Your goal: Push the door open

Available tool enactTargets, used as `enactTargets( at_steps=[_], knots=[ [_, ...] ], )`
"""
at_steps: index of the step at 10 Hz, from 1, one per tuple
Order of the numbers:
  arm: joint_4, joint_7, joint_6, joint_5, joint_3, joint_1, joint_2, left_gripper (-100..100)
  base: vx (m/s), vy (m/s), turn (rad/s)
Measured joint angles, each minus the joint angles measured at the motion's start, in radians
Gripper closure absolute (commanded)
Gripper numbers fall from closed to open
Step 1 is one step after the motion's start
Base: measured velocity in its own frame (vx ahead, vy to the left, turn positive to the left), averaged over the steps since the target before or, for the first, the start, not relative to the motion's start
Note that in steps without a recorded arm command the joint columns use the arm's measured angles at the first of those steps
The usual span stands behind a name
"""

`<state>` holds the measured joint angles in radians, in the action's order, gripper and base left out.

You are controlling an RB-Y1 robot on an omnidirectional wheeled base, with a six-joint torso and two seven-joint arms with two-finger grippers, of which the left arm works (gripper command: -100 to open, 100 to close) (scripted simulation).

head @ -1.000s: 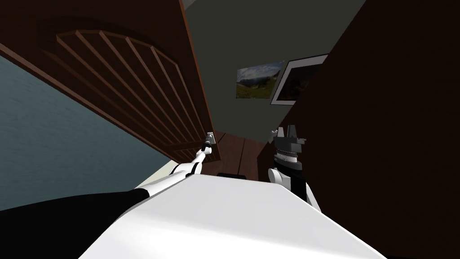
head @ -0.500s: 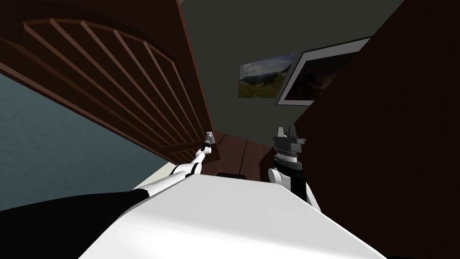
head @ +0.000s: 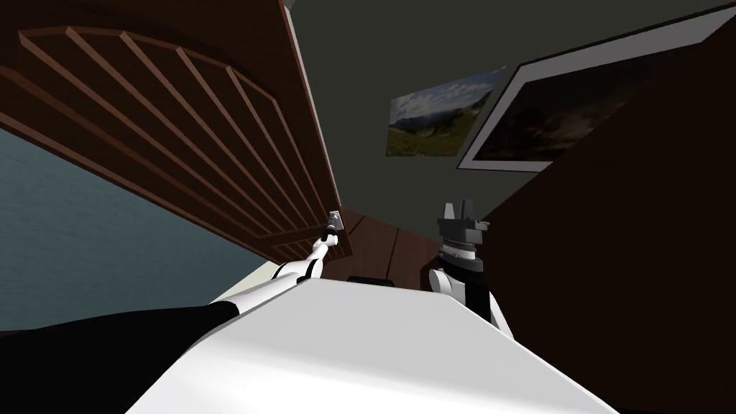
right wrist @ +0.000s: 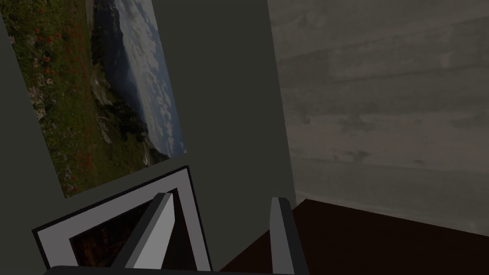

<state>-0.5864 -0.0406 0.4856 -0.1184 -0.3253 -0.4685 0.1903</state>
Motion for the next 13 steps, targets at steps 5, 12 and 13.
enactTargets(
  at_steps=[5, 12, 13],
  knots=[
    [-0.009, 0.004, -0.001, 0.012, -0.023, 0.006, 0.004, 100, 0.183, -0.077, 0.156],
    [0.053, 0.009, 0.031, 0.023, -0.057, -0.016, 0.021, 100, 0.142, -0.059, 0.102],
    [0.046, 0.007, 0.026, 0.023, -0.06, -0.017, 0.023, 100, 0.016, 0.02, -0.03]
  ],
)
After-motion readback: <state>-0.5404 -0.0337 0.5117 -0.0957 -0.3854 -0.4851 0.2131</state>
